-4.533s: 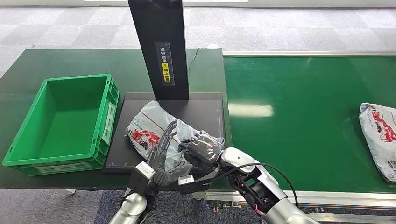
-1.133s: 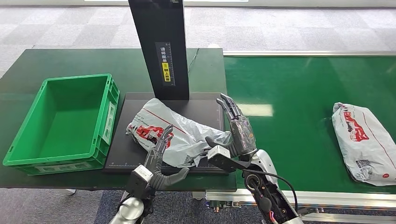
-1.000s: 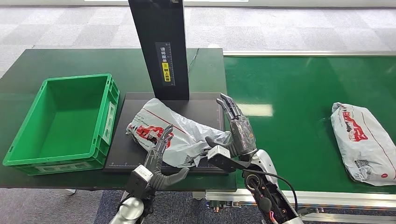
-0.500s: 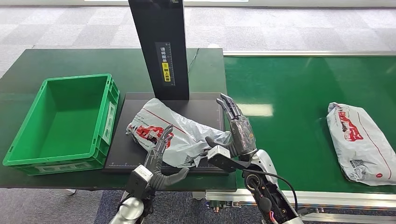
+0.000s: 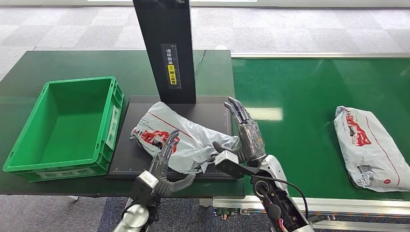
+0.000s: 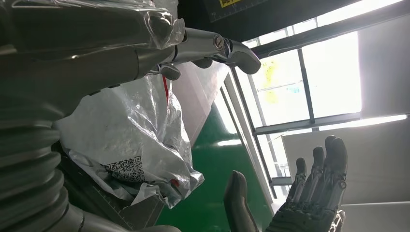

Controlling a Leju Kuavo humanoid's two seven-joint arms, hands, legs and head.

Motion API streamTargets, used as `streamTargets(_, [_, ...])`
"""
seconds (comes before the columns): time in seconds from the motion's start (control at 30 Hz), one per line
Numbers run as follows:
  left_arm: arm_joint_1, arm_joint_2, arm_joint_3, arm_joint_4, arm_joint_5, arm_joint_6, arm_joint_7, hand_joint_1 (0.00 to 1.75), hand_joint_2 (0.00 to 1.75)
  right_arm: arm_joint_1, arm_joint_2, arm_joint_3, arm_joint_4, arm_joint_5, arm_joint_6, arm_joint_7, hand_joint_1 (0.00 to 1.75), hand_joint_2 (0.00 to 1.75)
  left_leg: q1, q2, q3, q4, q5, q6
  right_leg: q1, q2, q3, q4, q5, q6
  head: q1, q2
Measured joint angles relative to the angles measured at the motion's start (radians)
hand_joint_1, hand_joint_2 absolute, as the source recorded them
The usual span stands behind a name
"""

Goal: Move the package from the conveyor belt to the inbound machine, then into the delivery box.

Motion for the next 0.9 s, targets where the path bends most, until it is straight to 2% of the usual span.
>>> streamTargets(0.9, [0.0, -0.003, 0.008, 0.0, 0.0, 0.0, 0.0, 0.0, 1.75, 0.0, 0.0, 0.0, 0.0, 0.0, 0.0, 0.0, 0.0, 1.75, 0.0, 0.0, 0.0, 0.0, 0.0, 0.0, 0.0, 0.0, 0.0, 0.0, 0.0, 0.0, 0.0, 0.0])
